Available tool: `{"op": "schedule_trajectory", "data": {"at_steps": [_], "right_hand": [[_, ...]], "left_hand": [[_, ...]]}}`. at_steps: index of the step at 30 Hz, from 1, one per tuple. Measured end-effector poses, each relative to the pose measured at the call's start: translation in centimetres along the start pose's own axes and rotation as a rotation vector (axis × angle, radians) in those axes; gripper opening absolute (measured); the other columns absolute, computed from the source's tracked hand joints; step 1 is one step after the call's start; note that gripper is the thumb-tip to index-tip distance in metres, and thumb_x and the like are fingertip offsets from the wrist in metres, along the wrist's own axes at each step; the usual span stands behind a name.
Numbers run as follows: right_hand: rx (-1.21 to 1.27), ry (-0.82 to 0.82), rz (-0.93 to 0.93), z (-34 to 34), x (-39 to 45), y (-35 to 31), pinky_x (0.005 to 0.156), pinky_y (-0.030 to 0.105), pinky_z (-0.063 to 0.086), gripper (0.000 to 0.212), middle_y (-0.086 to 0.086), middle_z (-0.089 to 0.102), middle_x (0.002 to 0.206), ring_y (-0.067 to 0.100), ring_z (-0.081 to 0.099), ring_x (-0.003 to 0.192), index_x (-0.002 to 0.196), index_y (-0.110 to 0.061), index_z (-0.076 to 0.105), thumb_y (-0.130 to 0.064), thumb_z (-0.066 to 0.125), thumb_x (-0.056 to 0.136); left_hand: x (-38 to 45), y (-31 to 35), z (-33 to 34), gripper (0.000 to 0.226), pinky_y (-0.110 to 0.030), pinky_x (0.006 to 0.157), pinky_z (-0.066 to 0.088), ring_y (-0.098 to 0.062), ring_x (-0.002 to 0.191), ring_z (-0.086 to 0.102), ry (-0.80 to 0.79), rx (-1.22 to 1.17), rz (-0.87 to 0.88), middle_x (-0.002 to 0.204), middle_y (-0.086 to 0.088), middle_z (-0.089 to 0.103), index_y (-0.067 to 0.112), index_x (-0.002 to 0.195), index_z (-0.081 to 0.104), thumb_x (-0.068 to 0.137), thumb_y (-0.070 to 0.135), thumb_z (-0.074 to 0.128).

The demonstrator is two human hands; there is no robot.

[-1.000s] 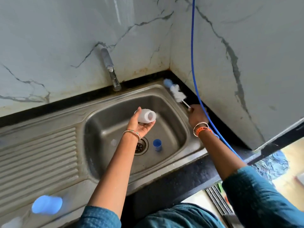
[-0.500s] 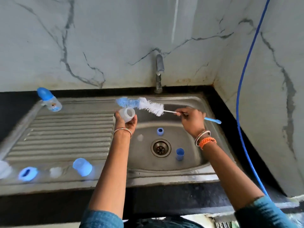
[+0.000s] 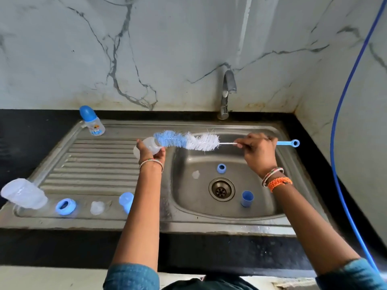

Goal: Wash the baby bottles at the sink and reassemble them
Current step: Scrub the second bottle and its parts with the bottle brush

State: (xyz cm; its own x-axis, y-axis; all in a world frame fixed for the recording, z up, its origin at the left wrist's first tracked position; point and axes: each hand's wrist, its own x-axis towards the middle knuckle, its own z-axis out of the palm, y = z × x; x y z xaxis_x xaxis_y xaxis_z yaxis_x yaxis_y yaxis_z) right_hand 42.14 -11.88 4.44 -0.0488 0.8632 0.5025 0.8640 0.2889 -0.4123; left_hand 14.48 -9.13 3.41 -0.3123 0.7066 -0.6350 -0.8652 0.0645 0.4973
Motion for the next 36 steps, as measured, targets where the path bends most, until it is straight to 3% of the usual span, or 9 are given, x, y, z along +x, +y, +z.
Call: {"op": "schedule_trajectory", "data": {"at_steps": [11,17,22,25,27,29,31,33,36], "right_hand": [[-0.172,0.044,-0.102,-1.2,0.6,-1.5,0.077,0.037,0.025,0.019,-0.004,0.070,0.075,0.027,0.057,0.079,0.085,-0.021,0.075,-0.006,0.067,0.080],[-0.252,0.157,-0.244,-0.8,-0.5,-5.2,0.065,0.035,0.043,0.024,-0.001,0.070,0.065,0.028,0.060,0.061,0.078,-0.019,0.075,-0.001,0.075,0.063],[-0.158,-0.250,0.244,-0.3,-1.2,-6.8,0.066,0.032,0.049,0.017,0.003,0.069,0.079,0.028,0.063,0.076,0.092,-0.024,0.073,-0.021,0.058,0.087],[0.344,-0.859,0.656,-0.3,0.0,-6.7,0.040,0.014,0.030,0.028,-0.005,0.047,0.047,0.009,0.040,0.039,0.081,-0.015,0.065,-0.007,0.040,0.090],[0.574,-1.056,0.784,-0.1,0.3,-6.5,0.037,0.011,0.016,0.032,-0.006,0.034,0.040,0.006,0.022,0.032,0.076,-0.013,0.053,0.000,0.028,0.091],[0.448,-0.970,0.697,0.1,0.5,-6.3,0.038,0.016,0.025,0.030,-0.002,0.044,0.045,0.010,0.033,0.036,0.077,-0.012,0.059,-0.004,0.035,0.093],[0.085,-0.671,0.473,0.5,0.4,-6.4,0.058,0.027,0.046,0.021,0.004,0.064,0.069,0.021,0.059,0.063,0.081,-0.015,0.068,-0.015,0.049,0.090],[-0.194,-0.370,0.323,0.7,0.0,-6.6,0.073,0.032,0.045,0.013,0.004,0.068,0.089,0.030,0.061,0.087,0.087,-0.021,0.068,-0.022,0.055,0.086],[-0.185,-0.124,0.155,0.7,0.0,-7.2,0.076,0.034,0.037,0.013,0.006,0.068,0.085,0.031,0.059,0.087,0.086,-0.018,0.070,-0.015,0.057,0.083]], "left_hand": [[0.6,-0.5,0.6,0.065,-0.034,0.060,0.052,-0.029,0.100,0.057,0.079,0.239,0.225,0.120,-0.013,0.047,0.011,0.132,0.031,0.084,0.036,0.067],[0.3,-1.8,0.7,0.061,-0.032,0.047,0.056,-0.025,0.090,0.060,-0.120,0.241,0.092,0.114,-0.015,0.053,0.005,0.133,0.039,0.086,0.034,0.066],[0.9,-1.7,-0.3,0.055,-0.035,0.057,0.056,-0.028,0.106,0.058,-0.252,0.162,0.096,0.118,-0.013,0.054,0.015,0.134,0.033,0.090,0.028,0.062],[1.0,-1.3,-1.0,0.038,-0.036,0.060,0.059,-0.025,0.095,0.061,-0.383,0.163,0.023,0.106,-0.011,0.057,0.013,0.122,0.042,0.093,0.031,0.057],[1.1,-1.3,-1.3,0.032,-0.033,0.062,0.059,-0.024,0.088,0.062,-0.427,0.128,-0.045,0.099,-0.013,0.059,0.006,0.107,0.051,0.094,0.035,0.053],[1.5,-1.3,-1.5,0.032,-0.036,0.067,0.059,-0.026,0.087,0.062,-0.406,0.103,-0.047,0.096,-0.015,0.059,0.003,0.101,0.052,0.094,0.034,0.053],[2.0,-1.0,-1.4,0.032,-0.043,0.081,0.056,-0.029,0.089,0.061,-0.366,0.108,-0.049,0.097,-0.016,0.059,0.001,0.104,0.050,0.093,0.030,0.056],[2.4,-0.8,-1.1,0.033,-0.048,0.092,0.050,-0.030,0.091,0.060,-0.333,0.115,-0.051,0.099,-0.017,0.058,0.002,0.107,0.048,0.091,0.028,0.060],[2.3,-0.8,-0.3,0.029,-0.043,0.072,0.058,-0.029,0.087,0.062,-0.324,0.057,-0.056,0.096,-0.017,0.060,0.004,0.098,0.049,0.089,0.028,0.063]]}}
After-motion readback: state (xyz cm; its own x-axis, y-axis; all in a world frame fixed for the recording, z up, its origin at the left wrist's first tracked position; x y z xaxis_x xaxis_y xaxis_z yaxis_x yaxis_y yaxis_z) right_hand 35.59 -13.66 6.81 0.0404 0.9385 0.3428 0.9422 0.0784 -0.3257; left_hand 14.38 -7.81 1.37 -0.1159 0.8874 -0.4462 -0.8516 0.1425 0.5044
